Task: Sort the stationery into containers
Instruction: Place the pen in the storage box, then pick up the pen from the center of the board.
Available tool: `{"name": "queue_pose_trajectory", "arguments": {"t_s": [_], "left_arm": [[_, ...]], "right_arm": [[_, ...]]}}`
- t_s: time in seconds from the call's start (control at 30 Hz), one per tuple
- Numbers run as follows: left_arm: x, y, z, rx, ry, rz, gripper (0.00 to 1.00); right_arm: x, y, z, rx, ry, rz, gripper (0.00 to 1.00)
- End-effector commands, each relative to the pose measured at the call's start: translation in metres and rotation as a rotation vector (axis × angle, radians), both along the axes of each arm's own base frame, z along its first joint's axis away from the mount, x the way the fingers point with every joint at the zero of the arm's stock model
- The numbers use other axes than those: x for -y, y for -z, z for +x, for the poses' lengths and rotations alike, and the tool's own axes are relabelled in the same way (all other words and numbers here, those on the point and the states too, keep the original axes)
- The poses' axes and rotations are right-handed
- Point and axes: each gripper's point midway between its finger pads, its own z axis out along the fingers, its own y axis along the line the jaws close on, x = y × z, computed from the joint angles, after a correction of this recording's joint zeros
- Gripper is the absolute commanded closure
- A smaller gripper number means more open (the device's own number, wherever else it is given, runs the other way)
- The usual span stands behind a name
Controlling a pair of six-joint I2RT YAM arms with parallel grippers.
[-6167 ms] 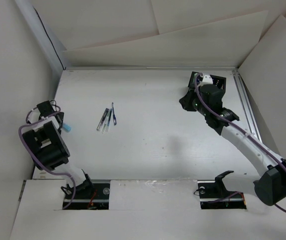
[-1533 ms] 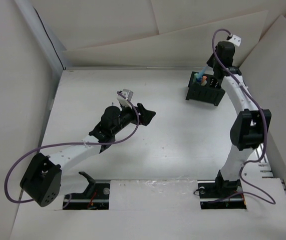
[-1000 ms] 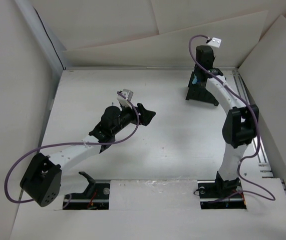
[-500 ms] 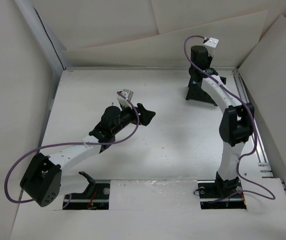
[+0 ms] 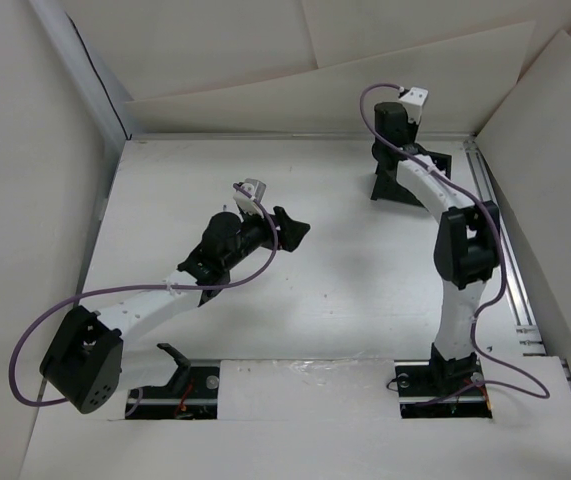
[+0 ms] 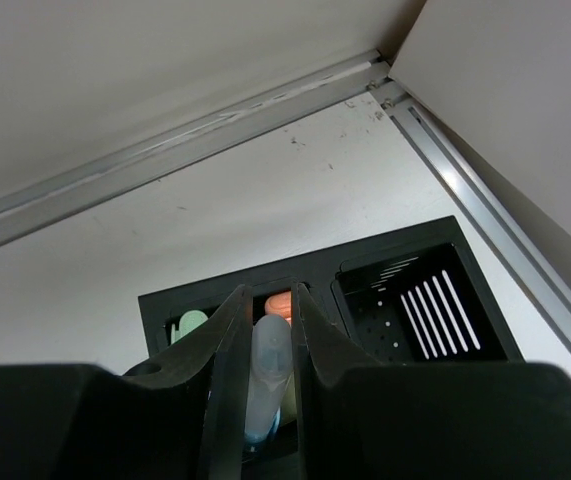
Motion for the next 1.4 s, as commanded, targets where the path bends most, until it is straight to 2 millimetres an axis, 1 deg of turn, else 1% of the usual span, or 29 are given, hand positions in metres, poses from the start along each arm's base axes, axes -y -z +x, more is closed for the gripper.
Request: {"name": "queue_pose_trajectory", "arguments": {"t_s": [0.0, 0.03, 0.1, 0.13, 0.2, 0.23, 0.3, 0.33, 0.4, 0.43, 0.47, 0.53, 0.6, 0.67, 0.7, 0.73, 0.77, 0.8, 0.83, 0.87, 0.9, 0.93, 1.03, 1.07, 1.1, 1.13, 1.2, 1.3, 1.37], "left_arm": [[-0.001, -0.008, 0.004, 0.025, -0.014, -0.017, 0.17], [-0.001, -0.008, 0.004, 0.025, -0.014, -0.017, 0.17], [-0.004, -0.007, 0.007, 0.016, -0.036, -0.007, 0.17], [-0.004, -0.007, 0.007, 0.016, -0.036, -0.007, 0.17], [-0.007, -0.004, 0.009, 0.009, -0.060, 0.002, 0.17], [-0.007, -0.004, 0.009, 0.009, -0.060, 0.002, 0.17], [-0.011, -0.002, 0.013, -0.001, -0.094, 0.004, 0.17], [-0.013, 0.000, 0.014, -0.008, -0.105, 0.011, 0.17], [-0.017, -0.002, 0.018, -0.005, -0.137, 0.014, 0.17], [-0.018, 0.005, 0.020, -0.021, -0.151, 0.031, 0.17], [-0.020, 0.003, 0.022, -0.020, -0.167, 0.033, 0.17], [-0.030, 0.013, 0.029, -0.040, -0.234, 0.065, 0.17], [-0.033, 0.018, 0.036, -0.068, -0.276, 0.073, 0.18], [-0.041, 0.032, 0.042, -0.111, -0.317, 0.098, 0.24], [-0.050, 0.037, 0.048, -0.134, -0.356, 0.096, 0.28], [-0.056, 0.047, 0.051, -0.155, -0.377, 0.118, 0.33], [-0.058, 0.049, 0.051, -0.168, -0.392, 0.119, 0.33], [-0.064, 0.053, 0.055, -0.177, -0.420, 0.133, 0.41], [-0.066, 0.050, 0.058, -0.175, -0.437, 0.136, 0.45], [-0.073, 0.061, 0.058, -0.197, -0.469, 0.172, 0.49], [-0.075, 0.063, 0.062, -0.204, -0.490, 0.188, 0.52], [-0.076, 0.060, 0.066, -0.208, -0.512, 0.188, 0.59], [-0.086, 0.081, 0.071, -0.263, -0.577, 0.267, 0.68], [-0.085, 0.077, 0.076, -0.266, -0.590, 0.278, 0.68], [-0.090, 0.081, 0.079, -0.280, -0.625, 0.297, 0.68], [-0.093, 0.096, 0.077, -0.323, -0.638, 0.339, 0.68], [-0.096, 0.098, 0.078, -0.331, -0.660, 0.347, 0.68], [-0.111, 0.106, 0.082, -0.367, -0.704, 0.351, 0.68], [-0.119, 0.108, 0.083, -0.381, -0.725, 0.348, 0.68]], "right_arm": [[-0.009, -0.010, 0.001, 0.055, 0.024, -0.018, 0.94], [-0.014, -0.006, 0.000, 0.047, 0.015, -0.021, 0.90], [-0.015, -0.015, -0.006, 0.067, 0.031, -0.025, 0.80], [-0.013, -0.014, -0.010, 0.075, 0.046, -0.012, 0.69], [-0.018, -0.014, -0.016, 0.082, 0.040, 0.003, 0.62], [-0.019, -0.024, -0.019, 0.108, 0.031, 0.030, 0.55], [-0.025, -0.031, -0.022, 0.126, -0.006, 0.068, 0.50], [-0.025, -0.041, -0.028, 0.144, -0.021, 0.088, 0.48], [-0.032, -0.050, -0.032, 0.174, -0.062, 0.144, 0.43], [-0.035, -0.053, -0.036, 0.175, -0.077, 0.165, 0.42], [-0.036, -0.060, -0.044, 0.180, -0.093, 0.188, 0.40], [-0.048, -0.063, -0.051, 0.185, -0.139, 0.252, 0.36], [-0.050, -0.065, -0.066, 0.183, -0.150, 0.309, 0.35], [-0.063, -0.062, -0.076, 0.176, -0.201, 0.361, 0.35], [-0.067, -0.057, -0.090, 0.164, -0.223, 0.382, 0.37], [-0.079, -0.051, -0.097, 0.151, -0.261, 0.422, 0.42], [-0.080, -0.048, -0.103, 0.153, -0.272, 0.441, 0.49], [-0.083, -0.040, -0.115, 0.146, -0.293, 0.457, 0.59], [-0.093, -0.036, -0.122, 0.136, -0.325, 0.474, 0.84], [-0.101, -0.031, -0.126, 0.121, -0.365, 0.503, 0.91], [-0.114, -0.024, -0.135, 0.098, -0.402, 0.509, 0.96], [-0.118, -0.013, -0.142, 0.071, -0.411, 0.504, 1.00], [-0.136, -0.001, -0.159, 0.033, -0.463, 0.505, 1.00], [-0.138, 0.000, -0.165, 0.023, -0.476, 0.496, 1.00], [-0.136, 0.000, -0.168, 0.023, -0.476, 0.496, 1.00], [-0.140, 0.002, -0.173, 0.017, -0.487, 0.495, 1.00], [-0.139, 0.006, -0.183, 0.010, -0.497, 0.494, 1.00], [-0.134, 0.010, -0.194, -0.004, -0.506, 0.486, 1.00], [-0.139, 0.014, -0.203, -0.029, -0.544, 0.505, 1.00]]}}
